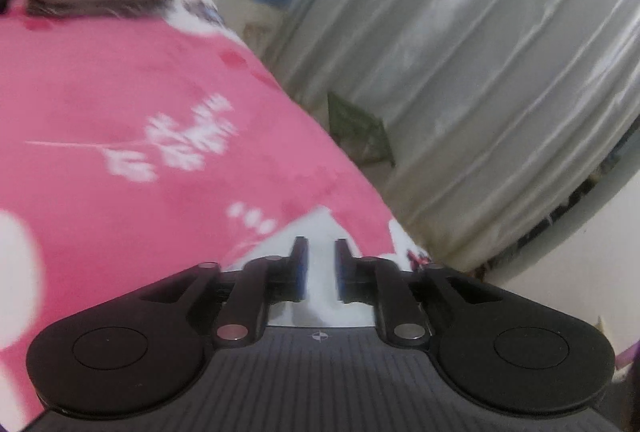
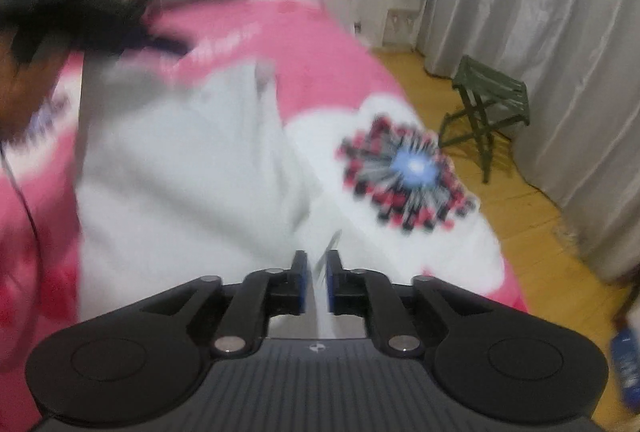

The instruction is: Fold clothes

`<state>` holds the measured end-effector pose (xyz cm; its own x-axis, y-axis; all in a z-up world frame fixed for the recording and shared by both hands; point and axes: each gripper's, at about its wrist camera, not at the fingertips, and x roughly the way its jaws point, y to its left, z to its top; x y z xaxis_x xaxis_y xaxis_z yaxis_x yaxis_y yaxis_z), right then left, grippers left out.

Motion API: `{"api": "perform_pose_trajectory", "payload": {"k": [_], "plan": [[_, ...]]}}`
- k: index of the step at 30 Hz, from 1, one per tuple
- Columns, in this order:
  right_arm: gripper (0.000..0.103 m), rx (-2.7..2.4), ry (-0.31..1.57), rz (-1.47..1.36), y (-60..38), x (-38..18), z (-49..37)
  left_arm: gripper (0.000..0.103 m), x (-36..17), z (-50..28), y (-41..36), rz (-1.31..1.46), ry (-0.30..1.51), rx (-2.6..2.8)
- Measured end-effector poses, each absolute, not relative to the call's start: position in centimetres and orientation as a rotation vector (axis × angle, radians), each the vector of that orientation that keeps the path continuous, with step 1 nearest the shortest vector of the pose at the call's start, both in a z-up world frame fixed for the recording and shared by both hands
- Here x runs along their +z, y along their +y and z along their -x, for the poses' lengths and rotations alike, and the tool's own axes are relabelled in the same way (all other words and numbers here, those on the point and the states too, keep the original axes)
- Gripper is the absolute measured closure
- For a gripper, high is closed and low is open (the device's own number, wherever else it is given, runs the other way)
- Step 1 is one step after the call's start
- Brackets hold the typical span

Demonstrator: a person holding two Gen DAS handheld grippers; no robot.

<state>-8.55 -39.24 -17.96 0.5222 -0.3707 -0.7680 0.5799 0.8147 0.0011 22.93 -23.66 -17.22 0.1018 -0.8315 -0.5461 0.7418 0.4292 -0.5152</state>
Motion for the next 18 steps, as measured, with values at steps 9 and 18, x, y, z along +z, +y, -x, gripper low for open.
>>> {"api": "perform_pose_trajectory", "payload": {"k": [9,18], "plan": [[0.053,-0.220,0.722,-0.600,-45.9,-15.3,1.0,0.077,-19.0,-20.1,-16.8,0.084,0.848,-1.139],[0.053,-0.120,0.884,-0.649,-46.5,-20.6,-9.7,0.077,-21.9,-20.1,-17.4,0.044,0.896,-1.117]]}}
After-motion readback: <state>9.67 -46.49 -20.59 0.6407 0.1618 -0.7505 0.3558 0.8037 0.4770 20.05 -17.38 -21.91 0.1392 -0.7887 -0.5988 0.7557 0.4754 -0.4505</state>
